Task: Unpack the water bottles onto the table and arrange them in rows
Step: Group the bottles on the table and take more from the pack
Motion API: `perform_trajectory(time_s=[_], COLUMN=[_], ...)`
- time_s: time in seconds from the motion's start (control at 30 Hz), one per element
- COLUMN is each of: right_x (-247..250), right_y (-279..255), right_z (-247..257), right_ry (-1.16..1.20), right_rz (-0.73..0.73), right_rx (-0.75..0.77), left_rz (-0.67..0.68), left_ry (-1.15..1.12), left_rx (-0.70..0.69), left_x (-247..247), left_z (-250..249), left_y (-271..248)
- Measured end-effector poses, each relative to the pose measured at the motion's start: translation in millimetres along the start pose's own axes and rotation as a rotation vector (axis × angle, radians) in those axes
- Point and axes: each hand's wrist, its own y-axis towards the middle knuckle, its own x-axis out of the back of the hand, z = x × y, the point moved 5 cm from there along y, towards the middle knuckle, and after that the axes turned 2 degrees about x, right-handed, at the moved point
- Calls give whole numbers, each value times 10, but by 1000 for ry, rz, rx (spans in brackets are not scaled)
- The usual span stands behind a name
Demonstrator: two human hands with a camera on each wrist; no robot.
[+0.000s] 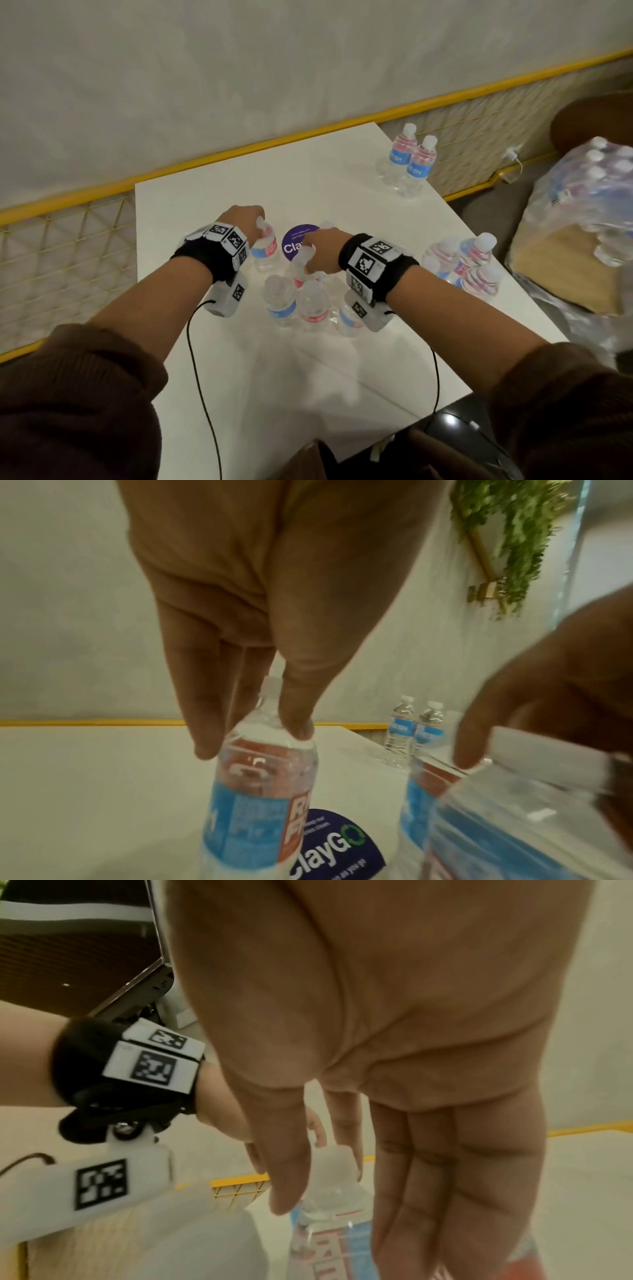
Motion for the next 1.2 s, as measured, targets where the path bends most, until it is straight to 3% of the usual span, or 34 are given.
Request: perform_trajectory(time_s=[0.2,0.33,0.37,0.47,0.53,0.67,0.83,1.07,1.2], right_x=[15,-13,-45,-152,-241,-498,-723,-761,-794], right_y=[-147,-308,-347,-392,-368,-255,-58,31,194], right_z=[-157,-195,-185,-125,-65,40,85,109,185], right_ry=[188,409,430,441,473,557,647,802,901], right_rz=[-67,-81,-63,-39,-41,-61,-105,-151,-164], right_rx=[-60,-85,-83,-55,-38,-35,-129,-173,-139], left_rz=[-64,-152,-98,250,319,190,184,-86,-233], left_ry=[-137,-111,-124,-236,-345,-532,-517,-824,-905], left_rx=[66,72,51,11,-10,-57,-22,285,354], left_x=[-20,-88,-157,-572,-795,-983,-1088,-1056,-890], left_z=[259,293,283,258,181,14,99,658,708], left_y=[120,-254,-380,-687,-780,-715,-522,-187,-242])
